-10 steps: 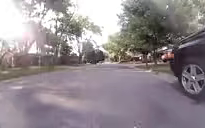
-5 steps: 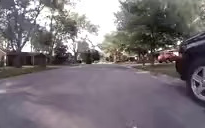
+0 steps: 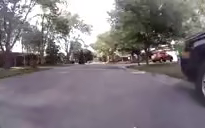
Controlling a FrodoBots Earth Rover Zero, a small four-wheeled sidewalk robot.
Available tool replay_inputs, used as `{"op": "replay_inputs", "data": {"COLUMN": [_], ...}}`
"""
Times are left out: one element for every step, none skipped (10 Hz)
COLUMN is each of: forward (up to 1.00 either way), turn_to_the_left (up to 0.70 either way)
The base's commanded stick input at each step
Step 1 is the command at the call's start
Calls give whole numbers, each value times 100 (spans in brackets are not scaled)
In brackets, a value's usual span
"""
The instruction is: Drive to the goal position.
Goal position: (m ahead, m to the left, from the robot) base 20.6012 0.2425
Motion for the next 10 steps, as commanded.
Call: {"op": "replay_inputs", "data": {"forward": [85,85,85,85,85,85,85,85,85,85], "turn_to_the_left": [0,0,0,0,-5,-26,-34,-34,-34,-34]}}
